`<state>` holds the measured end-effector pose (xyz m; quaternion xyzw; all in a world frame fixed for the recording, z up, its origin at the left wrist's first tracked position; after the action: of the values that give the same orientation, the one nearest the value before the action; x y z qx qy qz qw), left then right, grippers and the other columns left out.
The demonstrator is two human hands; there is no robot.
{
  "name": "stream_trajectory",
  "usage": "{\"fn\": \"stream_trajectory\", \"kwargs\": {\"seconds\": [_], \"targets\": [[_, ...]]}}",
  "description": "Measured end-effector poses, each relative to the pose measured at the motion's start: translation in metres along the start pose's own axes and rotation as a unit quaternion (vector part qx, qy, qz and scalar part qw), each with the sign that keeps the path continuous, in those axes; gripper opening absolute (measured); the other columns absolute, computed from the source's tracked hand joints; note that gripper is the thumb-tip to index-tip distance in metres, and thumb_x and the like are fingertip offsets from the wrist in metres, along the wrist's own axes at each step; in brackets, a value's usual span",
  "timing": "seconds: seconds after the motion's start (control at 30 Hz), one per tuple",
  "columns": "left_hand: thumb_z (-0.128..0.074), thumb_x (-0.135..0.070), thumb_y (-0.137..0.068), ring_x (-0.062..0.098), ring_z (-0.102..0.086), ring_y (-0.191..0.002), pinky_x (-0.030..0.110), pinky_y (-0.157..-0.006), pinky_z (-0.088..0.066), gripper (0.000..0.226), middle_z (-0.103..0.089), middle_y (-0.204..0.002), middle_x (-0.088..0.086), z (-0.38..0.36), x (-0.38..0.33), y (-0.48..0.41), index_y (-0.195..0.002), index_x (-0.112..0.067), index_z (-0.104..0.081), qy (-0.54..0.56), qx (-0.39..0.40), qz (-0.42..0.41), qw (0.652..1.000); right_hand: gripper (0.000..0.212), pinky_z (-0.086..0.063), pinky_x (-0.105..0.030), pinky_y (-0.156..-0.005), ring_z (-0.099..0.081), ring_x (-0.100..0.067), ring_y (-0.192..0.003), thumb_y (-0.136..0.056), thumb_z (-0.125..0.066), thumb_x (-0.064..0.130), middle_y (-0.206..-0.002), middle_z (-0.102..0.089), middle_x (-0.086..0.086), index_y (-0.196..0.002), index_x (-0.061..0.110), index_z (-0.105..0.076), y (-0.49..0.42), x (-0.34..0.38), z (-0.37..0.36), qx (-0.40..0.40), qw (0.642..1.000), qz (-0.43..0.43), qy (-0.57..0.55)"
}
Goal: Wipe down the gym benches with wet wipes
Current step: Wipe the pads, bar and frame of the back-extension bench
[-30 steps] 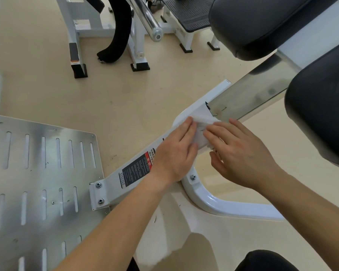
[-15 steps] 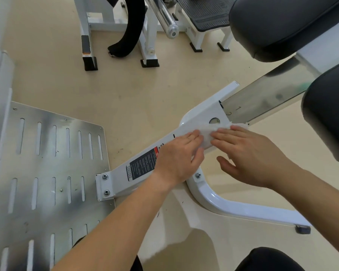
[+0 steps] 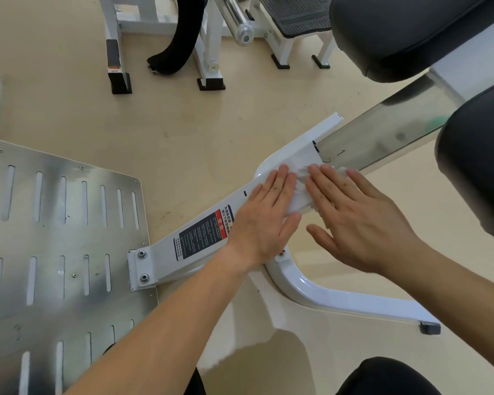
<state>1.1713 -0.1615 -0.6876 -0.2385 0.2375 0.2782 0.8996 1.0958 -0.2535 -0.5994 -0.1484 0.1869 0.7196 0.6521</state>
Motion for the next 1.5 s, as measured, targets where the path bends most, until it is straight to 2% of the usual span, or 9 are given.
{"fn": "stream_trajectory", "kwargs": {"seconds": [0.2, 0.5, 0.73, 0.93, 1.03, 1.13, 1.2, 1.33, 1.5], "targets": [[-0.008, -0.052, -0.096, 0.011, 0.009, -0.154, 0.035, -0.126, 0.0, 0.073, 0.009, -0.168, 0.0, -0.002, 0.013, -0.02, -0.159, -0.016, 0.004, 0.025, 0.047, 0.04, 0.998, 0.087, -0.017, -0.045, -0.123, -0.026, -0.028, -0.151, -0.096, -0.018, 0.063, -0.162, -0.027, -0.018, -0.152, -0.001, -0.035, -0.049, -0.013, -0.001, 0.043, 0.999, -0.001, 0.012], [-0.016, -0.058, -0.102, 0.014, 0.014, -0.154, 0.04, -0.127, -0.007, 0.076, 0.017, -0.167, 0.004, -0.018, -0.01, 0.052, -0.159, -0.013, 0.009, -0.04, 0.08, 0.008, 0.996, 0.083, -0.017, -0.05, -0.124, -0.016, -0.033, -0.153, -0.096, -0.029, 0.057, -0.163, -0.02, -0.023, -0.153, -0.005, -0.029, 0.015, 0.021, -0.008, 0.058, 0.997, 0.052, 0.012], [-0.007, -0.057, -0.1, 0.016, 0.014, -0.154, 0.043, -0.125, -0.012, 0.076, 0.015, -0.167, 0.007, -0.023, 0.032, 0.062, -0.159, -0.011, 0.007, -0.02, 0.089, 0.084, 0.992, 0.086, -0.006, -0.047, -0.124, -0.017, -0.03, -0.153, -0.094, -0.005, 0.058, -0.162, -0.019, -0.02, -0.153, -0.001, -0.025, -0.023, 0.058, -0.025, 0.086, 0.992, 0.087, 0.01], [-0.004, -0.058, -0.097, 0.012, 0.009, -0.155, 0.038, -0.126, -0.003, 0.075, 0.01, -0.168, -0.001, -0.012, 0.047, 0.033, -0.16, -0.017, 0.003, 0.033, 0.08, 0.083, 0.993, 0.091, 0.008, -0.042, -0.125, 0.01, -0.023, -0.155, -0.076, 0.021, 0.045, -0.165, 0.014, -0.011, -0.158, 0.007, 0.006, -0.067, 0.024, -0.007, 0.125, 0.989, 0.071, 0.038], [-0.008, -0.057, -0.101, 0.012, 0.01, -0.154, 0.041, -0.127, -0.006, 0.074, 0.01, -0.168, 0.001, -0.024, 0.053, 0.068, -0.161, -0.015, 0.001, 0.035, 0.061, 0.101, 0.992, 0.086, 0.005, -0.041, -0.125, 0.006, -0.025, -0.155, -0.081, 0.014, 0.046, -0.163, 0.014, -0.013, -0.157, 0.007, 0.004, -0.061, 0.047, -0.017, 0.129, 0.985, 0.111, 0.038], [-0.004, -0.059, -0.101, 0.011, 0.014, -0.154, 0.039, -0.127, -0.004, 0.075, 0.012, -0.168, 0.002, -0.033, 0.045, 0.099, -0.16, -0.013, 0.001, 0.038, 0.064, 0.113, 0.991, 0.075, -0.009, -0.044, -0.122, -0.018, -0.029, -0.153, -0.093, -0.016, 0.046, -0.163, -0.016, -0.017, -0.154, 0.003, -0.023, -0.025, 0.081, -0.035, 0.113, 0.979, 0.168, 0.009], [0.001, -0.06, -0.099, 0.009, 0.015, -0.153, 0.037, -0.127, -0.003, 0.075, 0.013, -0.167, -0.001, -0.032, 0.048, 0.096, -0.159, -0.015, 0.003, 0.043, 0.068, 0.121, 0.989, 0.074, -0.015, -0.044, -0.119, -0.029, -0.029, -0.149, -0.093, -0.022, 0.044, -0.16, -0.029, -0.018, -0.151, 0.0, -0.033, -0.017, 0.087, -0.035, 0.116, 0.977, 0.179, -0.019], [0.003, -0.064, -0.096, 0.01, 0.012, -0.154, 0.035, -0.126, 0.001, 0.078, 0.012, -0.167, -0.002, -0.024, 0.075, 0.066, -0.16, -0.018, 0.003, 0.047, 0.068, 0.142, 0.986, 0.094, 0.002, -0.039, -0.125, 0.005, -0.023, -0.155, -0.076, 0.019, 0.048, -0.167, 0.008, -0.011, -0.159, 0.008, 0.003, -0.063, 0.067, -0.023, 0.149, 0.982, 0.118, 0.003], [-0.007, -0.059, -0.101, 0.012, 0.011, -0.154, 0.041, -0.127, -0.008, 0.075, 0.009, -0.168, 0.0, -0.034, 0.07, 0.099, -0.161, -0.014, -0.001, 0.058, 0.02, 0.167, 0.984, 0.09, 0.006, -0.04, -0.124, 0.013, -0.023, -0.154, -0.072, 0.021, 0.049, -0.16, 0.023, -0.01, -0.151, 0.007, 0.017, -0.059, 0.087, -0.03, 0.164, 0.972, 0.166, 0.019]]}}
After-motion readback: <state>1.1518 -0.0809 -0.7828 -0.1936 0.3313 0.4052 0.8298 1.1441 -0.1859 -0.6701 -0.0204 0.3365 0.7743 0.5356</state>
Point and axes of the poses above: each hand's wrist, its own y-axis away from the middle knuckle, its own z-axis out of the back of the hand, x = y × z, the point moved 7 cm from there along -y, towards the middle knuckle
